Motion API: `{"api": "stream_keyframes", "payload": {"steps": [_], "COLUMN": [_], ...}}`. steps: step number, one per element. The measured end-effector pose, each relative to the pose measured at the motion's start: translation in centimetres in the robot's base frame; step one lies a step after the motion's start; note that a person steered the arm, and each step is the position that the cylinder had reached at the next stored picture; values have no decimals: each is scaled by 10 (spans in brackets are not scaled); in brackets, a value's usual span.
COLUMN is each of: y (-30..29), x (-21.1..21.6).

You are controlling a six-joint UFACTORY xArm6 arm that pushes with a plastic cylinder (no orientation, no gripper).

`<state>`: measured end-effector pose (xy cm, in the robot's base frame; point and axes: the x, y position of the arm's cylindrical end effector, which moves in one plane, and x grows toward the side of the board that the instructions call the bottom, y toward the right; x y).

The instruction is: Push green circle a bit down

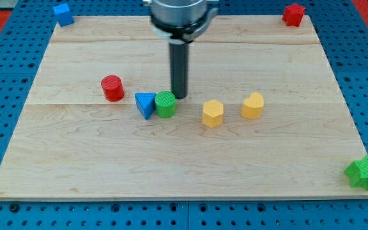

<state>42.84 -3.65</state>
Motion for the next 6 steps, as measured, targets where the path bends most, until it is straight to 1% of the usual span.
{"api": "stream_keyframes", "payload": {"steps": [1,2,3,4,5,6], "y": [-72,-74,-52,-29,12,29], "x": [25,30,8,10,39,56]}}
